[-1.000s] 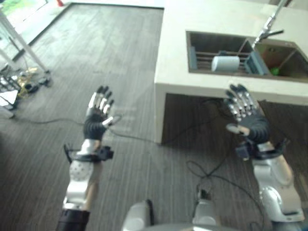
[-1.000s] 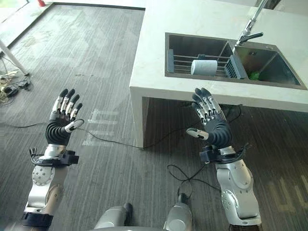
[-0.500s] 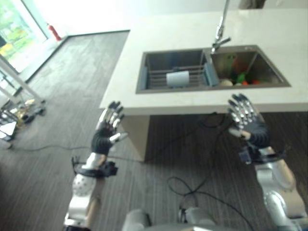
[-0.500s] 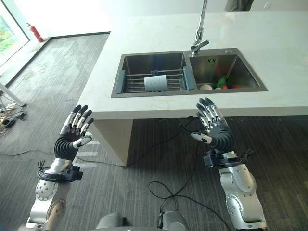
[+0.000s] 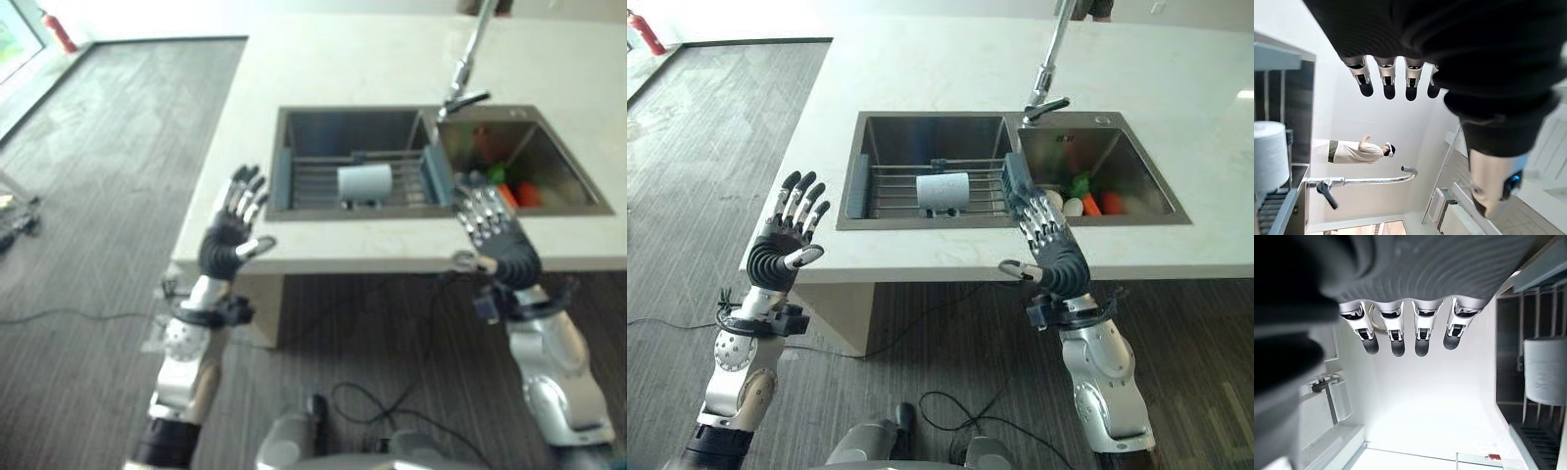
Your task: Place the dishes in the dishwasher.
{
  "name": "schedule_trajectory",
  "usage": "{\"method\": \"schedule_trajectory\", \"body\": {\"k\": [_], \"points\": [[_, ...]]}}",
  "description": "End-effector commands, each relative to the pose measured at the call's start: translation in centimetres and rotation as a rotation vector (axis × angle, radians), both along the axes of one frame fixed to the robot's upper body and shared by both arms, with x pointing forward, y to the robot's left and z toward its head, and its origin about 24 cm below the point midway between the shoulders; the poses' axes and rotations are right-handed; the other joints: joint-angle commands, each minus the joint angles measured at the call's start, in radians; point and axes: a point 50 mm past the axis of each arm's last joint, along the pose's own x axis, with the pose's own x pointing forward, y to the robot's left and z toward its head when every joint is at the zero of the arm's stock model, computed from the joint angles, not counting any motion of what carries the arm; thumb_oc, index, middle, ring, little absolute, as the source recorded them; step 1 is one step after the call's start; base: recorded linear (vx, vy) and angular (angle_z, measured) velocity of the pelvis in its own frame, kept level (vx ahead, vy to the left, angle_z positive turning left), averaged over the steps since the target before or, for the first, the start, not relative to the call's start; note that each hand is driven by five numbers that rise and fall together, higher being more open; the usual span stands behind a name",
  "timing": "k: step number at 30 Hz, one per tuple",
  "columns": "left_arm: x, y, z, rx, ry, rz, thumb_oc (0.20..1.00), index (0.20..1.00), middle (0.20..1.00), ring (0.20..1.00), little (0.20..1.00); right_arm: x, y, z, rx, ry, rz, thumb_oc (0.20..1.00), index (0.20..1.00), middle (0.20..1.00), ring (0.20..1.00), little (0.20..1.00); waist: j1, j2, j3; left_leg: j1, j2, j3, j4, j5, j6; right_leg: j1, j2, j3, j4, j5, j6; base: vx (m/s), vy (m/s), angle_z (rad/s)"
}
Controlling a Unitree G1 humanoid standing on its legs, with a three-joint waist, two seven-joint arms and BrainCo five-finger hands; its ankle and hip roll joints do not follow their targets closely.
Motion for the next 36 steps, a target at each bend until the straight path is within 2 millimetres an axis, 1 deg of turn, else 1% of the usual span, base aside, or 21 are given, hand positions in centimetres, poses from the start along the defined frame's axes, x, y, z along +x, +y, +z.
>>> {"method": "schedule_trajectory", "body": {"k": [1,4,6,7,8,10,11,12,14,15,17,20,22,25,26,29,30,31,33,34,36], "points": [[-1.5,0.0,1.9,0.082,-0.139,-0.003,1.0,1.0,1.0,1.0,1.0,0.0,-0.3,1.1,0.083,-0.086,-0.021,1.0,1.0,1.0,1.0,1.0,0.03,0.002,-0.048,-0.068,0.049,-0.024,0.052,-0.078,-0.073,0.074,0.015,-0.004,-0.019,0.005,0.067,0.11,0.134,-0.17],[-2.0,-0.2,2.6,0.108,-0.195,-0.009,1.0,1.0,1.0,1.0,1.0,0.0,-0.1,1.1,0.084,-0.087,-0.032,1.0,1.0,1.0,1.0,1.0,0.035,0.0,-0.051,-0.058,0.036,-0.038,0.052,-0.086,-0.055,0.097,0.031,0.002,-0.019,0.044,0.073,0.13,0.163,-0.13],[-2.3,-0.5,3.2,0.134,-0.242,-0.02,1.0,1.0,1.0,1.0,1.0,0.0,-0.2,1.0,0.097,-0.074,-0.044,1.0,1.0,1.0,1.0,1.0,0.026,0.006,-0.056,-0.047,0.029,-0.049,0.052,-0.099,-0.041,0.112,0.064,0.011,-0.019,0.114,0.08,0.11,0.162,-0.09],[-2.5,-0.8,3.6,0.151,-0.269,-0.022,1.0,1.0,1.0,1.0,1.0,-0.2,-0.2,1.0,0.102,-0.071,-0.044,1.0,1.0,1.0,1.0,1.0,0.016,0.016,-0.054,-0.033,0.03,-0.056,0.052,-0.11,-0.032,0.087,0.085,0.019,0.056,0.155,0.081,0.09,0.148,-0.08],[-2.5,-1.0,3.8,0.167,-0.29,-0.021,1.0,1.0,1.0,1.0,1.0,-0.2,-0.1,0.9,0.106,-0.068,-0.043,1.0,1.0,1.0,1.0,1.0,0.01,0.02,-0.052,-0.021,0.031,-0.059,0.052,-0.118,-0.03,0.055,0.088,0.021,0.095,0.162,0.077,0.07,0.107,-0.09],[-2.5,-1.4,4.5,0.198,-0.334,-0.01,1.0,1.0,1.0,1.0,1.0,0.0,0.1,0.7,0.125,-0.046,-0.027,1.0,1.0,1.0,1.0,1.0,0.005,0.022,-0.046,-0.004,0.033,-0.066,0.052,-0.127,-0.036,0.023,0.061,-0.009,0.063,0.158,0.065,0.06,-0.026,-0.13],[-2.5,-1.5,4.9,0.217,-0.357,-0.004,1.0,1.0,1.0,1.0,1.0,0.1,0.1,0.6,0.132,-0.04,-0.024,1.0,1.0,1.0,1.0,1.0,0.005,0.022,-0.043,0.002,0.035,-0.074,0.052,-0.129,-0.047,0.028,0.03,-0.03,-0.018,0.154,0.059,0.03,-0.14,-0.22],[-2.4,-1.5,5.1,0.223,-0.364,0.001,1.0,1.0,1.0,1.0,1.0,0.1,0.1,0.6,0.135,-0.042,-0.019,1.0,1.0,1.0,1.0,1.0,-0.001,0.016,-0.034,0.009,0.034,-0.075,0.052,-0.131,-0.054,0.001,0.001,-0.025,-0.019,0.134,0.058,0.03,-0.247,-0.28],[-2.2,-1.5,5.3,0.22,-0.352,0.009,1.0,1.0,1.0,1.0,1.0,0.1,0.1,1.2,0.13,-0.063,-0.009,1.0,1.0,1.0,1.0,1.0,-0.025,-0.003,-0.019,0.029,0.037,-0.061,0.052,-0.153,-0.068,-0.1,-0.068,0.042,-0.019,0.164,0.084,0.08,-0.314,-0.25],[-2.2,-1.4,5.3,0.211,-0.34,0.017,1.0,1.0,1.0,1.0,1.0,0.1,0.3,1.6,0.119,-0.074,0.003,1.0,1.0,1.0,1.0,1.0,-0.041,-0.006,-0.012,0.043,0.042,-0.063,0.052,-0.168,-0.072,-0.15,-0.082,0.079,-0.019,0.19,0.098,0.12,-0.301,-0.01],[-2.3,-1.1,5.2,0.191,-0.32,0.018,1.0,1.0,1.0,1.0,1.0,0.1,0.5,1.9,0.1,-0.078,0.02,1.0,1.0,1.0,1.0,1.0,-0.046,-0.009,-0.005,0.054,0.047,-0.069,0.052,-0.184,-0.072,-0.192,-0.086,0.099,-0.019,0.208,0.106,0.17,-0.417,0.14],[-2.5,-0.5,4.9,0.163,-0.299,0.018,1.0,1.0,1.0,1.0,1.0,0.0,0.7,1.7,0.06,-0.07,0.06,1.0,1.0,1.0,1.0,1.0,-0.045,-0.016,-0.002,0.054,0.075,-0.06,0.052,-0.177,-0.085,-0.184,-0.069,0.1,-0.019,0.176,0.111,0.15,-0.443,0.19],[-2.6,-0.2,4.6,0.134,-0.278,0.02,1.0,1.0,1.0,1.0,1.0,-0.1,0.2,2.0,0.034,-0.076,0.033,1.0,1.0,1.0,1.0,1.0,-0.053,-0.018,-0.012,0.067,0.143,-0.025,0.052,-0.164,-0.121,-0.179,-0.063,0.071,-0.019,0.147,0.107,0.19,-0.506,0.31],[-2.7,0.3,4.0,0.085,-0.227,0.008,1.0,1.0,1.0,1.0,1.0,-0.4,-0.9,2.3,0.02,-0.077,0.0,1.0,1.0,1.0,1.0,1.0,-0.079,-0.009,-0.036,0.097,0.2,-0.004,0.052,-0.156,-0.154,-0.17,-0.043,0.052,-0.019,0.129,0.078,0.2,-0.375,0.38],[-2.7,0.4,3.8,0.065,-0.203,0.01,1.0,1.0,1.0,1.0,1.0,-0.6,-1.2,2.2,0.016,-0.069,-0.003,1.0,1.0,1.0,1.0,1.0,-0.083,-0.011,-0.042,0.107,0.203,-0.007,0.052,-0.148,-0.163,-0.161,-0.034,0.051,-0.019,0.123,0.064,0.23,-0.359,0.43],[-3.0,0.8,3.1,0.041,-0.165,0.034,1.0,1.0,1.0,1.0,1.0,-0.9,-1.6,1.9,-0.022,-0.049,-0.001,1.0,1.0,1.0,1.0,1.0,-0.074,-0.023,-0.04,0.121,0.149,-0.038,0.052,-0.134,-0.157,-0.138,-0.025,0.058,-0.019,0.11,0.04,0.14,-0.163,0.08],[-2.9,0.8,3.0,0.041,-0.158,0.036,1.0,1.0,1.0,1.0,1.0,-0.8,-1.5,1.8,-0.028,-0.047,-0.008,1.0,1.0,1.0,1.0,1.0,-0.075,-0.014,-0.039,0.098,0.153,-0.036,0.052,-0.129,-0.156,-0.132,-0.019,0.051,-0.019,0.102,0.042,0.02,0.066,0.04],[-2.5,0.7,3.0,0.05,-0.153,0.029,1.0,1.0,1.0,1.0,1.0,-0.8,-1.6,1.7,-0.033,-0.051,-0.026,1.0,1.0,1.0,1.0,1.0,-0.083,0.011,-0.031,0.046,0.198,0.008,0.052,-0.101,-0.174,-0.124,-0.016,0.014,-0.019,0.09,0.048,0.0,0.096,0.35],[-2.2,0.4,2.8,0.075,-0.156,0.025,1.0,1.0,1.0,1.0,1.0,-0.7,-1.8,1.4,-0.033,-0.045,-0.057,1.0,1.0,1.0,1.0,1.0,-0.099,0.026,-0.033,0.036,0.228,0.03,0.052,-0.09,-0.181,-0.117,-0.025,-0.009,-0.019,0.087,0.052,-0.01,0.178,0.94],[-1.3,0.1,3.2,0.167,-0.178,0.104,1.0,1.0,1.0,1.0,1.0,-0.1,-1.8,1.5,-0.031,-0.038,-0.056,1.0,1.0,1.0,1.0,1.0,-0.108,0.048,-0.04,0.033,0.196,-0.027,0.052,-0.123,-0.177,-0.114,-0.03,-0.008,-0.019,0.086,0.063,-0.01,0.244,0.7],[-1.0,0.2,3.3,0.235,-0.194,0.138,1.0,1.0,1.0,1.0,1.0,0.0,-1.8,1.4,-0.029,-0.029,-0.052,1.0,1.0,1.0,1.0,1.0,-0.115,0.056,-0.042,0.036,0.201,-0.017,0.052,-0.129,-0.179,-0.111,-0.041,-0.019,-0.019,0.087,0.071,0.0,0.2,-0.01]]}}
